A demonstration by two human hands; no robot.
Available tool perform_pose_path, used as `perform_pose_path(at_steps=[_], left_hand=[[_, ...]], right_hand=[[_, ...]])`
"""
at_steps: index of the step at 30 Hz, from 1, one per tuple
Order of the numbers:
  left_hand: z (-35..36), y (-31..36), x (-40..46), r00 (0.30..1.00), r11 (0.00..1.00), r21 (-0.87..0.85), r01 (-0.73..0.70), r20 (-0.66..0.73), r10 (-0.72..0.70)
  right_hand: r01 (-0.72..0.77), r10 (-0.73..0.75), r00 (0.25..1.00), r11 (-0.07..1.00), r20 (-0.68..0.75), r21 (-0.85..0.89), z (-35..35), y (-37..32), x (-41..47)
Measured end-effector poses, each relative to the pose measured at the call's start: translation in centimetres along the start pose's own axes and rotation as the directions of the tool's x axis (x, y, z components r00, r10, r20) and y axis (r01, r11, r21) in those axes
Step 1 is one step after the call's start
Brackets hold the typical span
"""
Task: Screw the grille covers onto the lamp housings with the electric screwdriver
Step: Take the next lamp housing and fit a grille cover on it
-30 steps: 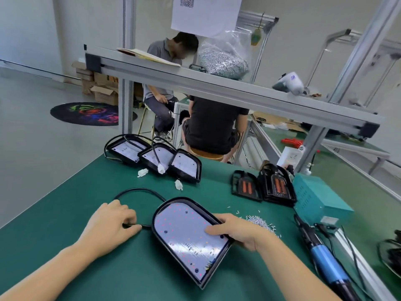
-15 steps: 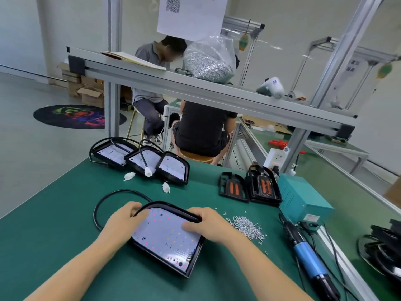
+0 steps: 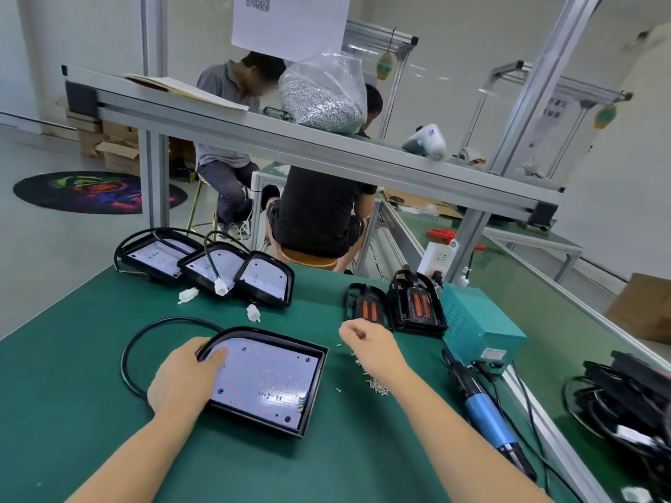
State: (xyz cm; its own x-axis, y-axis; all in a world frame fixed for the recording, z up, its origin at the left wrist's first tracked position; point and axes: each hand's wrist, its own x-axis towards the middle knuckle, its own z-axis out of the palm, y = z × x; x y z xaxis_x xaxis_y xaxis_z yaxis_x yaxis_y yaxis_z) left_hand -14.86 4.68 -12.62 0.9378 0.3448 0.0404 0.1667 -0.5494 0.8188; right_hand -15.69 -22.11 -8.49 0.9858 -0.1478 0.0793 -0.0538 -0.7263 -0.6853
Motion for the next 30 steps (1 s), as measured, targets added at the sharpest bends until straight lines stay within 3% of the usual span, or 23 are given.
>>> perform_pose_path(at_steps=[4, 10, 16, 22, 30], left_hand=[[0.4, 0.2, 0.0, 0.997, 0.998, -0.044, 0.053, -0.061, -0.055], [0.8, 0.4, -0.2, 0.987, 0.991, -0.093, 0.097, -0.119, -0.108], [0.8, 0.2, -0.2, 0.986, 0.992, -0.08, 0.102, -0.125, -0.112], [1.1, 0.0, -0.3, 0.983, 0.993, -0.078, 0.093, -0.149, -0.104], [1.2, 0.0, -0.7, 0.982, 0.994, -0.062, 0.089, -0.163, -0.098]], right_hand=[[-0.052, 0.011, 0.987, 0.966, -0.159, -0.253, -1.9, 1.1, 1.9], [-0.246, 0.09, 0.951, 0.801, -0.297, -0.545, -5.0, 4.2, 4.1], [-0.355, 0.221, 0.929, 0.756, -0.297, -0.55, -5.8, 7.3, 4.9], [-0.337, 0.221, 0.938, 0.756, -0.266, -0.561, -5.0, 7.6, 5.6], [-0.367, 0.187, 0.922, 0.704, -0.34, -0.608, -4.3, 7.7, 6.7]])
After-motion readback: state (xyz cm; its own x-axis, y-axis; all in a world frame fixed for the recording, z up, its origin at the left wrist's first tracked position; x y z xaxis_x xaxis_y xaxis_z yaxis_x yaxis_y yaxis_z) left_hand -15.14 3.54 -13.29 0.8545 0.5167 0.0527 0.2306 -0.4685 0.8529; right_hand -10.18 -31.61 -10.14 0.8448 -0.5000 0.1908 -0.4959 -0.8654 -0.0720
